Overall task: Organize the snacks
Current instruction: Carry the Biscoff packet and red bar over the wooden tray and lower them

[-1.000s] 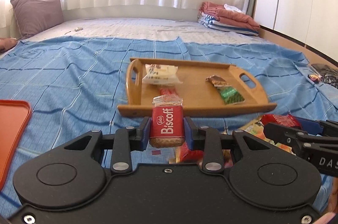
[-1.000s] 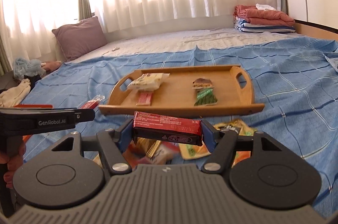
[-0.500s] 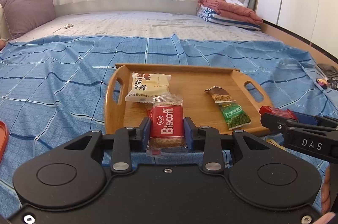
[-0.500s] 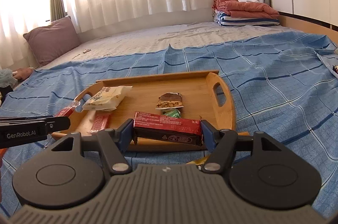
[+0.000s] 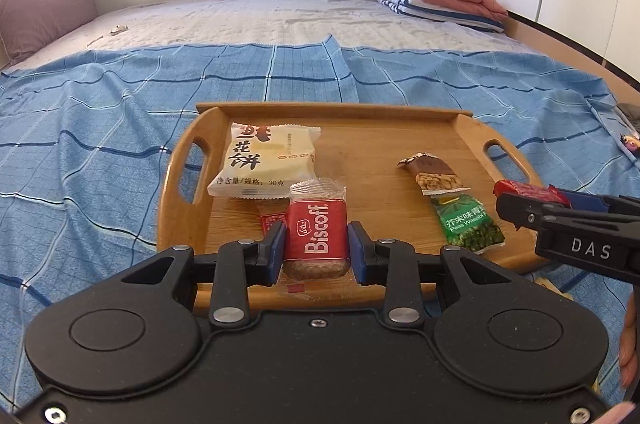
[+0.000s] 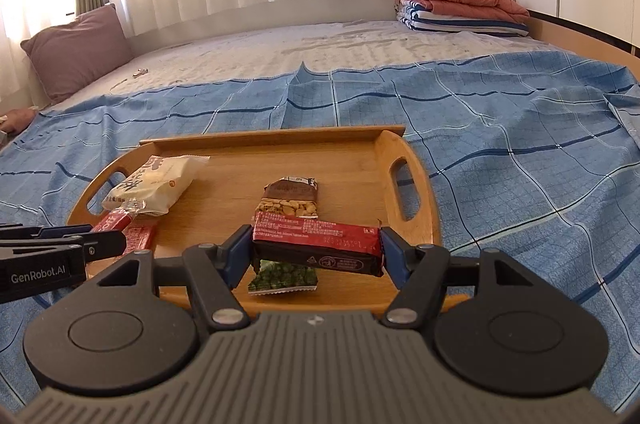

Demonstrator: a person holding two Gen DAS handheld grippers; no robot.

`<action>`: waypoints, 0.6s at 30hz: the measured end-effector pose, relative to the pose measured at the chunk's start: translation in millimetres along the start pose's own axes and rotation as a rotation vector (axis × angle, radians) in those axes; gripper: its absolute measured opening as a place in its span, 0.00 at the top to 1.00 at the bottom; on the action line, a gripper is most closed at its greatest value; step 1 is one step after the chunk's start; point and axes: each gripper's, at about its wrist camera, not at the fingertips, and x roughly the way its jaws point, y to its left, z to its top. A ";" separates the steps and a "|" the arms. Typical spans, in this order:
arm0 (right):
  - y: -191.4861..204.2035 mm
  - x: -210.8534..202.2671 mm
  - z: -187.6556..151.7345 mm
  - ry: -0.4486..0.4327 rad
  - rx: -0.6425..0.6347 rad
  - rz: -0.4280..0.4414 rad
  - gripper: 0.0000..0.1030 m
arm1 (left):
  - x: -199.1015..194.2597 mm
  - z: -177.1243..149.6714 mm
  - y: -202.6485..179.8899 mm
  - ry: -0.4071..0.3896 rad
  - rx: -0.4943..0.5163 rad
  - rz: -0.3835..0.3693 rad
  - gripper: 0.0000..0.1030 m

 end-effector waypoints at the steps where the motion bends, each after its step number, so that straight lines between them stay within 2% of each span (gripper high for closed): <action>1: -1.6 2.4 2.2 0.003 -0.001 -0.003 0.33 | 3.7 0.6 -0.5 0.005 -0.003 -0.001 0.69; 10: -16.2 27.9 12.3 0.047 0.025 -0.017 0.33 | 28.4 4.5 -7.7 0.034 -0.007 -0.023 0.69; 18: -20.9 42.7 7.4 0.082 0.036 -0.025 0.33 | 39.0 3.8 -15.6 0.043 0.002 -0.033 0.69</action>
